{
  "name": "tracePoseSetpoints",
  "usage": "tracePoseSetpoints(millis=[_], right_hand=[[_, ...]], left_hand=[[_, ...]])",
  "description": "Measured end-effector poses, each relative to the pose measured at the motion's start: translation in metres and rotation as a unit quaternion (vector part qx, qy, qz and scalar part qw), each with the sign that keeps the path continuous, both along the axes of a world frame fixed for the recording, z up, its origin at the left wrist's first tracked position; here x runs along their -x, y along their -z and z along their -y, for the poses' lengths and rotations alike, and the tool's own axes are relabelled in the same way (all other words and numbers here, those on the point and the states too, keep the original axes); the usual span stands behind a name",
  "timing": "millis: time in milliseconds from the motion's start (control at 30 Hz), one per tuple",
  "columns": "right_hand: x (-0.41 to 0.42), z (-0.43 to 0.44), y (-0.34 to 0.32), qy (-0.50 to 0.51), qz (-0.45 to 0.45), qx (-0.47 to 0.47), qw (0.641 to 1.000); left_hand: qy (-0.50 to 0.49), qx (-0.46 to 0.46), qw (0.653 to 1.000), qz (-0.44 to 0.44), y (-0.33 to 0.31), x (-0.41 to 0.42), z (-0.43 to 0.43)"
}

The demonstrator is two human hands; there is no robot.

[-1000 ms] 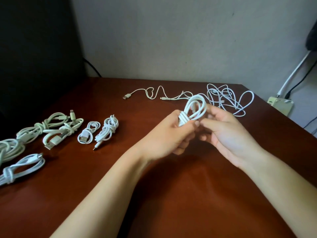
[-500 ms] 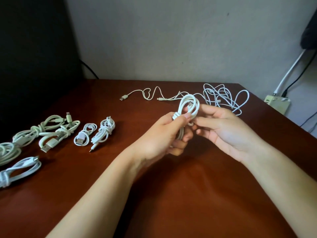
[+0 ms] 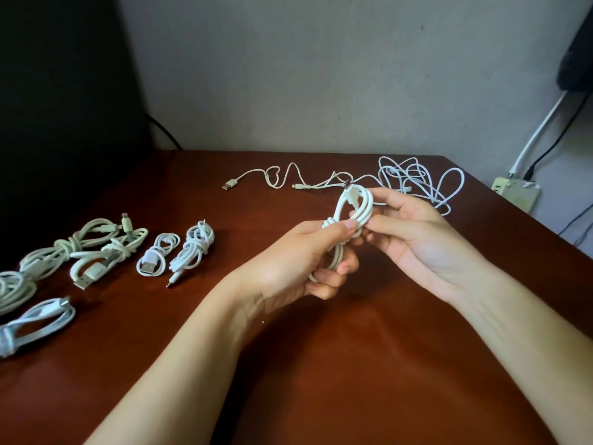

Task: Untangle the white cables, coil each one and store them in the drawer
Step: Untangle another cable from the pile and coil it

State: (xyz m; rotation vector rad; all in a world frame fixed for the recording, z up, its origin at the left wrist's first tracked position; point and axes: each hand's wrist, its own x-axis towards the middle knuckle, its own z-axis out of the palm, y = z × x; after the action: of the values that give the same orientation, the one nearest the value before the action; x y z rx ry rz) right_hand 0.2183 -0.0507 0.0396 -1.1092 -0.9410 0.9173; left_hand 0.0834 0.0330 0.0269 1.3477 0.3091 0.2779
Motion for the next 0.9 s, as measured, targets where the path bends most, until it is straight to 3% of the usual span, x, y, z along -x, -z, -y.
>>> tracePoseSetpoints(millis=[300,400,500,600,700,800,900], right_hand=[[-0.004,0.000,-0.004,0.013,-0.147,0.020,0.989],[-0.003,-0.001,-0.001,0.039,-0.086,0.026,0.995],[-0.002,0.000,0.002,0.045,0.007,0.031,0.998],[-0.001,0.000,0.005,0.079,0.118,0.031,0.989],[-0.001,-0.002,0.008,0.106,0.158,0.014,0.982],[-0.003,-0.003,0.008,0.117,0.140,0.008,0.983],[-0.004,-0.004,0.007,0.133,0.121,0.004,0.984]], left_hand=[[-0.032,-0.028,0.998,-0.036,0.001,0.000,-0.001],[-0.069,-0.165,0.980,-0.090,0.004,-0.002,-0.001],[-0.104,-0.342,0.927,-0.113,0.010,-0.004,-0.001],[-0.130,-0.407,0.895,-0.124,0.011,-0.003,0.001],[-0.130,-0.337,0.926,-0.107,0.008,-0.004,0.001],[-0.142,-0.183,0.970,-0.068,0.005,-0.005,-0.003],[-0.127,-0.063,0.990,0.001,0.005,-0.003,-0.008]])
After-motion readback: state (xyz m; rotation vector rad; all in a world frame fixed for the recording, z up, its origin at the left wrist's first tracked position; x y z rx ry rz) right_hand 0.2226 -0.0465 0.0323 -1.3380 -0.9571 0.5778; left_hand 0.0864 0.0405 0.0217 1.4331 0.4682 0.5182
